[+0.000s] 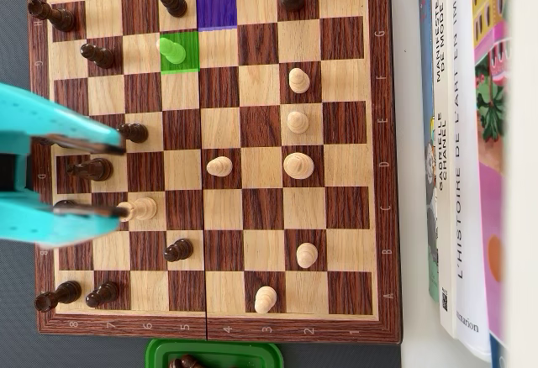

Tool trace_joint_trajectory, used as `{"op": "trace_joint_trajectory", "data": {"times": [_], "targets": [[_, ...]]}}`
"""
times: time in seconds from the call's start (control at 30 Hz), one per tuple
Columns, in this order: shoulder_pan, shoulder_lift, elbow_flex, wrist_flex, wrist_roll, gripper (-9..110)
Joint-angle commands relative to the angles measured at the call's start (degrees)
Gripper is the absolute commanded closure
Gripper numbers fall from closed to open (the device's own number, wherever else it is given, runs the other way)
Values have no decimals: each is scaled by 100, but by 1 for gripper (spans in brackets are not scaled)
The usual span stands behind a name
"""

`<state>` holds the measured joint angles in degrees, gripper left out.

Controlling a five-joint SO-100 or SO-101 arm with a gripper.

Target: Play chess

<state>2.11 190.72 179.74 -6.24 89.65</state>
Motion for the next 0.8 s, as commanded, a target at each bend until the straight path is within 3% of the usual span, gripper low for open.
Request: {"op": "trace_joint_trajectory", "data": {"times": [0.0,0.77], "targets": [[-35,88,114,-475,26,85],[-97,97,123,-3806,229,85]]}}
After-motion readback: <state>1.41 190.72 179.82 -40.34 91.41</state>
